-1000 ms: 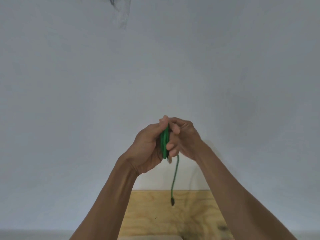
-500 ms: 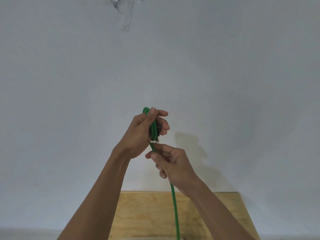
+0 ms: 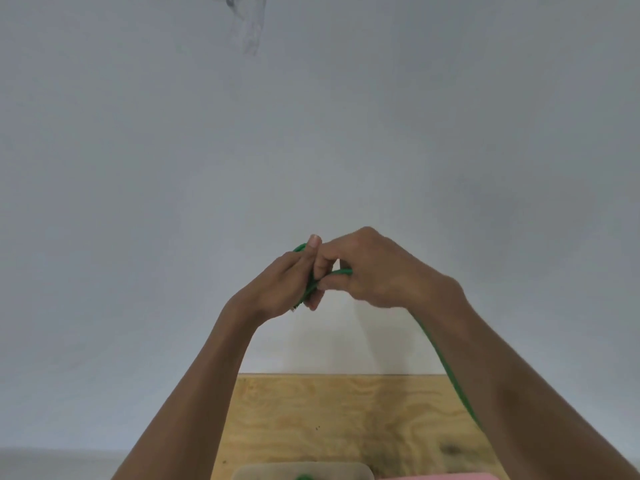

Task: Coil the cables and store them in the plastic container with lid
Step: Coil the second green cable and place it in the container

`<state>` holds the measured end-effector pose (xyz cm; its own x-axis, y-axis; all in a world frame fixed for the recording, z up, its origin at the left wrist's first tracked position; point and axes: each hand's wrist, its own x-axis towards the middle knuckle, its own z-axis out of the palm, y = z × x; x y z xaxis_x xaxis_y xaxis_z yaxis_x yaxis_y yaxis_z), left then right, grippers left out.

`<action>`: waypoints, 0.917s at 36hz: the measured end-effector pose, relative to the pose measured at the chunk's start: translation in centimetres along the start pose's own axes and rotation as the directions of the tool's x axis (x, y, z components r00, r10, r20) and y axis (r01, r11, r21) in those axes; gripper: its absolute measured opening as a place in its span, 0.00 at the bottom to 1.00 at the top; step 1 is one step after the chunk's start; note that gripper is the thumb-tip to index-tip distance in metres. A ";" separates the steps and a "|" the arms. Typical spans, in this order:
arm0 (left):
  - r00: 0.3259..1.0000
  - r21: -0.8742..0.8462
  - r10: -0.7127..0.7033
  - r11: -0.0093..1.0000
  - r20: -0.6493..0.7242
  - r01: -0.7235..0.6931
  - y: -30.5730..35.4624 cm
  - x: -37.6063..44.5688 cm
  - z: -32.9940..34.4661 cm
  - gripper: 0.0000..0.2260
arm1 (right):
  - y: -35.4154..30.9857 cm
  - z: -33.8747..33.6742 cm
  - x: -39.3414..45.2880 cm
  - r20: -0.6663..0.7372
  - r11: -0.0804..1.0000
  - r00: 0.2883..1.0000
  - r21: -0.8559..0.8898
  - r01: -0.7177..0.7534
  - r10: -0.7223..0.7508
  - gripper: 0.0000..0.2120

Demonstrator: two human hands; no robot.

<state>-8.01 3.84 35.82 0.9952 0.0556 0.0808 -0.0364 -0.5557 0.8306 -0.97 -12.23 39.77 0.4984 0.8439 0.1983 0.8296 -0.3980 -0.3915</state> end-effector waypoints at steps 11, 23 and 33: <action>0.991 -0.374 -0.086 0.920 0.103 0.118 0.3 -1.3 0.9 0.30 | 4.7 -0.1 2.5 -0.372 0.872 0.926 0.428 0.235 -0.067 0.06; 0.989 -0.669 0.112 0.728 -0.097 -0.148 4.0 -0.1 1.5 0.24 | 3.2 8.6 0.2 -0.277 0.378 0.921 0.911 0.162 0.273 0.15; 0.916 -0.412 0.126 0.864 -0.382 -0.291 3.3 1.2 -0.5 0.32 | 0.1 10.1 -1.4 -0.196 0.522 0.914 0.853 -0.020 0.355 0.10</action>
<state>-6.99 2.44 38.93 0.8718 0.2976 0.3891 -0.3581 -0.1548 0.9208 -4.12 -9.83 30.37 0.7992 0.5598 0.2186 0.2090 0.0821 -0.9745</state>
